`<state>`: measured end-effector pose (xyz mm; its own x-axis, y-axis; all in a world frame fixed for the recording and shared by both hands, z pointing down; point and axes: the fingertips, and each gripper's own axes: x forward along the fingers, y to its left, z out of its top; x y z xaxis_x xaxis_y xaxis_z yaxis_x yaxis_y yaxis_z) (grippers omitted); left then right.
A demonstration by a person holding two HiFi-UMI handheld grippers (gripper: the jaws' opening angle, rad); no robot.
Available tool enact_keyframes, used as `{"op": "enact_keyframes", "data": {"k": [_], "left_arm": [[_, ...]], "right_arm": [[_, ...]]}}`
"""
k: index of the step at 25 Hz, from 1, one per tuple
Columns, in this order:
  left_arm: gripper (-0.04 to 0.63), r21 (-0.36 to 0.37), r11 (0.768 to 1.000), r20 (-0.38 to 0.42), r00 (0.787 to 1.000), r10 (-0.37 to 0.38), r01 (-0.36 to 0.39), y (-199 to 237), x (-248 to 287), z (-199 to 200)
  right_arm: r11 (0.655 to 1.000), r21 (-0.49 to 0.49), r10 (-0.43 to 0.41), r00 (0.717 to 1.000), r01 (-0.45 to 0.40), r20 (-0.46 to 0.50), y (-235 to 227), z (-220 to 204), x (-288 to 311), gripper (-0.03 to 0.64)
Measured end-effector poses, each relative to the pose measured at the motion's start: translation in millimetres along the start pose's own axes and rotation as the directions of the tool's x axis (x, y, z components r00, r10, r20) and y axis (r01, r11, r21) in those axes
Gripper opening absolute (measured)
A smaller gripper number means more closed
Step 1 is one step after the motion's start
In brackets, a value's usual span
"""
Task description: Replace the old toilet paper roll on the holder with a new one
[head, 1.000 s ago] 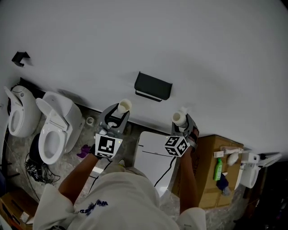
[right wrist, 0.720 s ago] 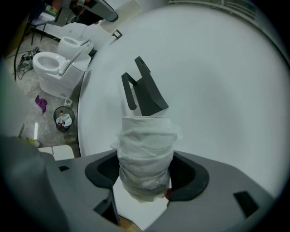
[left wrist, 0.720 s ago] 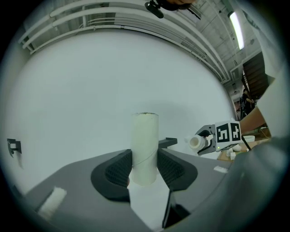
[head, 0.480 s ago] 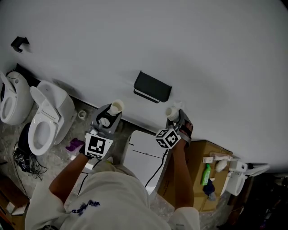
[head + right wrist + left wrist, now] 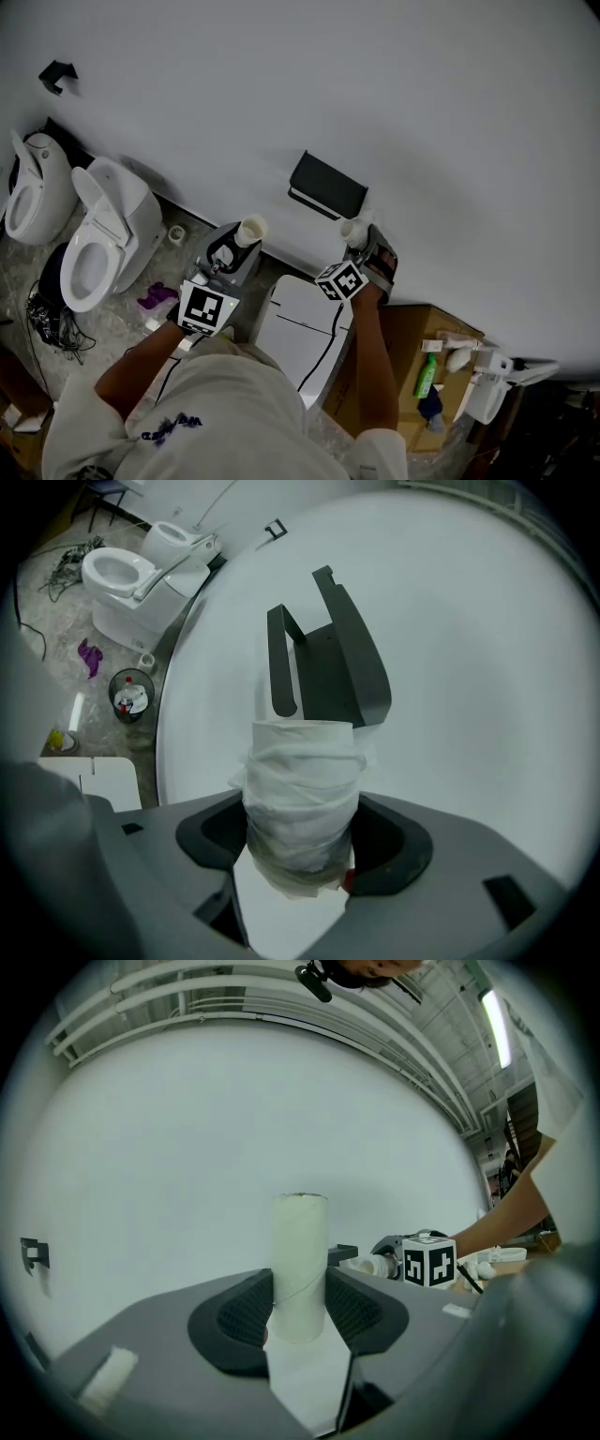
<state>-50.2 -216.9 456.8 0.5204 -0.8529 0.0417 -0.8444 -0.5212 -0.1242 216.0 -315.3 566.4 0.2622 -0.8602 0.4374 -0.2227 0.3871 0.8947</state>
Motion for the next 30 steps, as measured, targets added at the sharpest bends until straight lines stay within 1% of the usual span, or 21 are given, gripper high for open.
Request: {"op": "enact_keyframes", "data": {"k": [4, 8, 12, 15, 19, 26, 30], "left_arm": [[0.178, 0.000, 1.000, -0.002, 1.000, 0.006, -0.006, 2.2, 5.1, -1.2], [0.178, 0.001, 1.000, -0.001, 1.000, 0.017, -0.017, 8.0, 5.2, 0.4], [0.178, -0.005, 1.000, -0.009, 1.000, 0.018, -0.018, 10.3, 5.6, -2.8], [0.178, -0.006, 1.000, -0.010, 1.000, 0.015, -0.015, 10.9, 5.1, -4.1], [0.178, -0.005, 1.000, -0.009, 1.000, 0.016, -0.016, 7.6, 6.1, -1.7], [0.178, -0.016, 0.999, -0.018, 0.999, 0.033, -0.033, 17.5, 3.5, -6.1], [0.178, -0.015, 0.999, -0.022, 0.999, 0.036, -0.036, 20.0, 3.0, -7.1]], "right_arm": [[0.999, -0.046, -0.022, 1.000, 0.021, -0.022, 0.0, -2.1, 8.4, 0.310], [0.997, -0.072, -0.020, 0.999, 0.018, -0.038, 3.8, -1.3, 14.9, 0.310], [0.989, -0.141, -0.063, 0.992, 0.047, -0.110, 0.4, -4.1, 18.3, 0.310], [0.986, -0.158, -0.067, 0.987, 0.044, -0.144, 0.5, 0.1, 20.3, 0.308], [0.987, -0.156, -0.055, 0.989, 0.033, -0.140, 1.7, 3.3, 21.5, 0.308], [0.986, -0.164, -0.052, 0.991, 0.032, -0.122, 6.1, 12.5, 17.5, 0.310], [0.984, -0.172, -0.052, 0.996, 0.038, -0.079, 9.7, 26.3, 8.6, 0.309]]}}
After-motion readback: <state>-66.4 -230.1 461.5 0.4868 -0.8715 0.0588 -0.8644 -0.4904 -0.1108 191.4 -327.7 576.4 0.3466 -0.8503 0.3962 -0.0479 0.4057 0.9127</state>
